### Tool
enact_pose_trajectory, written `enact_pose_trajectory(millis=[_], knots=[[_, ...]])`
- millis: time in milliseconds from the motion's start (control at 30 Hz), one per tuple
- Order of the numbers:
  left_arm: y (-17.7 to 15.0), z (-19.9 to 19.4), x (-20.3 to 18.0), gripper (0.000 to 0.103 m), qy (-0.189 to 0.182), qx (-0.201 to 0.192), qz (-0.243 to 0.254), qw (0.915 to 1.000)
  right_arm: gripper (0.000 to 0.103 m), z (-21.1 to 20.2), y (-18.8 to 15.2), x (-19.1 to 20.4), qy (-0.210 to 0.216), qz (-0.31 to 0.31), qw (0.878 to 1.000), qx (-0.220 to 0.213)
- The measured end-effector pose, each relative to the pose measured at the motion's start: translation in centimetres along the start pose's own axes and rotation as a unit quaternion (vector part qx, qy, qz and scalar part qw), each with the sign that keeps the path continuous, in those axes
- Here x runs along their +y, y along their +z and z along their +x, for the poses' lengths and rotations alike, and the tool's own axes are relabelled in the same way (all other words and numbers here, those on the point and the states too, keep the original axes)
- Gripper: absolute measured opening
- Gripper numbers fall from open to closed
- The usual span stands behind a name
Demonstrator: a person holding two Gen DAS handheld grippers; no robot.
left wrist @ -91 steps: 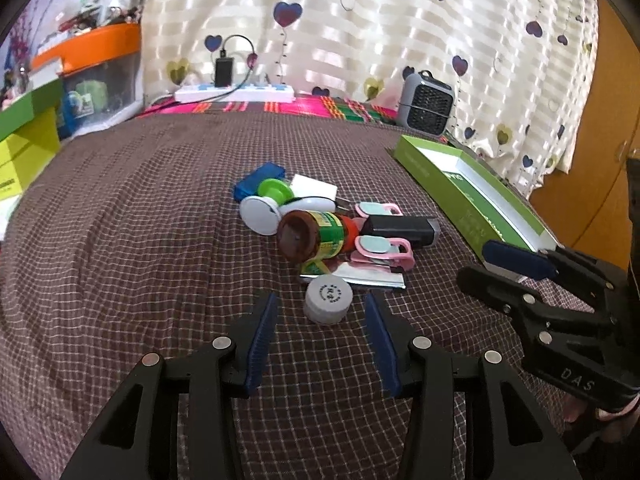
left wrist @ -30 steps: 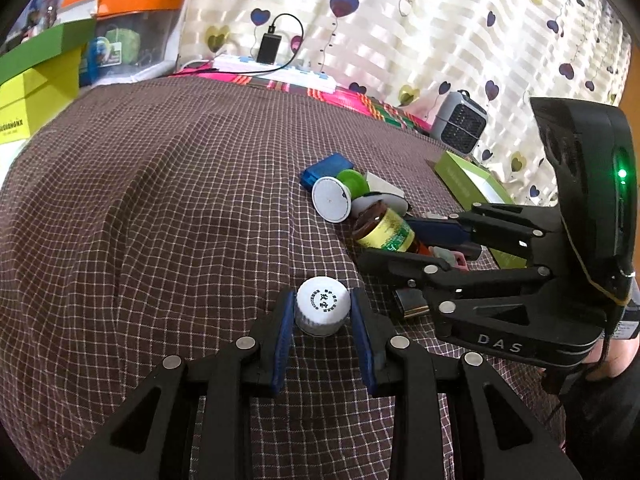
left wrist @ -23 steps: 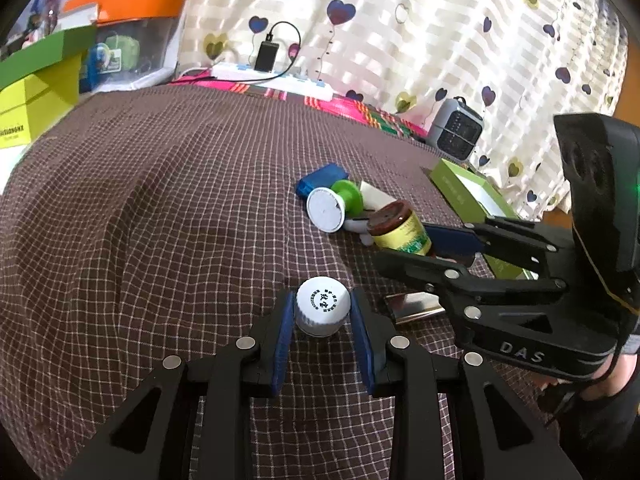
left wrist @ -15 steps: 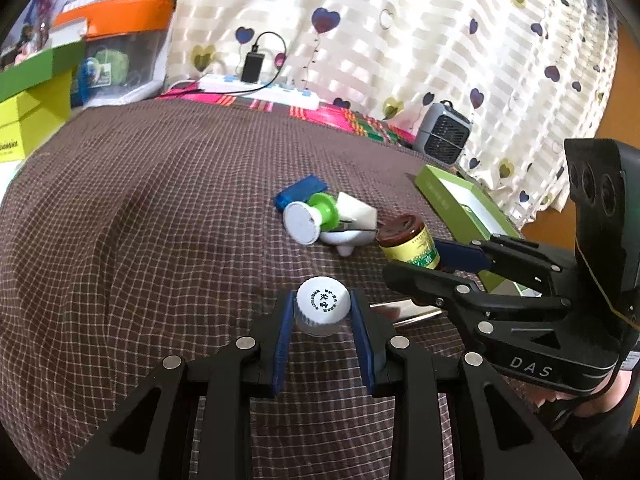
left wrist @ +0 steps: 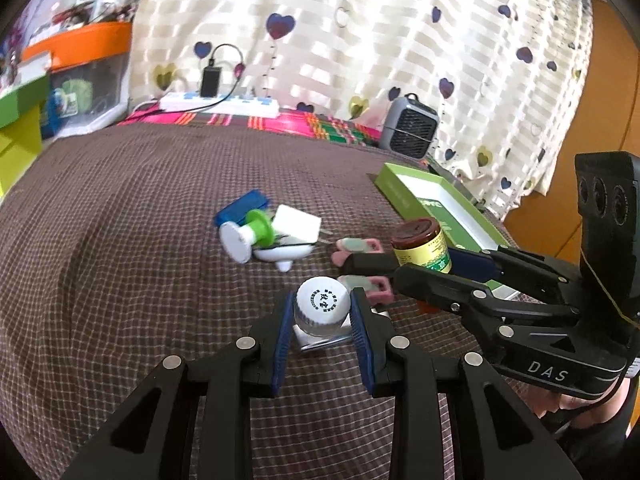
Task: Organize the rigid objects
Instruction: 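Grasp the brown jar with red cap with the right tool and lift it, then carry the white bottle and brown jar into the green box with both tools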
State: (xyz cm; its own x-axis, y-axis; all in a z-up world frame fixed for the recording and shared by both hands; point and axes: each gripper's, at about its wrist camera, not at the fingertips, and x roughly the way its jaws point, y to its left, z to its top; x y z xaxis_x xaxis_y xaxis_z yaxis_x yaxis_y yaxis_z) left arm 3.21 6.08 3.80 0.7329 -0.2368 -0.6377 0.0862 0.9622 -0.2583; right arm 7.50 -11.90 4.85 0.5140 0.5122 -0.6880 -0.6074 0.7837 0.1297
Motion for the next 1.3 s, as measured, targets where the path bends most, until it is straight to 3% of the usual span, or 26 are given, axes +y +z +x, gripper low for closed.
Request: enact_pose_trajectory(millis=[667, 1300], knots=[[1.8, 2.4, -7.5, 0.028, -0.041, 0.002, 0.069, 0.9968, 0.037, -6.2, -2.0, -6.8, -0.058, 0.079, 0.993, -0.06], [3.4, 5.0, -13.0, 0.027, -0.095, 0.002, 0.113, 0.9891, 0.037, -7.3, -3.9, -12.5, -0.115, 0.139, 0.982, -0.045]])
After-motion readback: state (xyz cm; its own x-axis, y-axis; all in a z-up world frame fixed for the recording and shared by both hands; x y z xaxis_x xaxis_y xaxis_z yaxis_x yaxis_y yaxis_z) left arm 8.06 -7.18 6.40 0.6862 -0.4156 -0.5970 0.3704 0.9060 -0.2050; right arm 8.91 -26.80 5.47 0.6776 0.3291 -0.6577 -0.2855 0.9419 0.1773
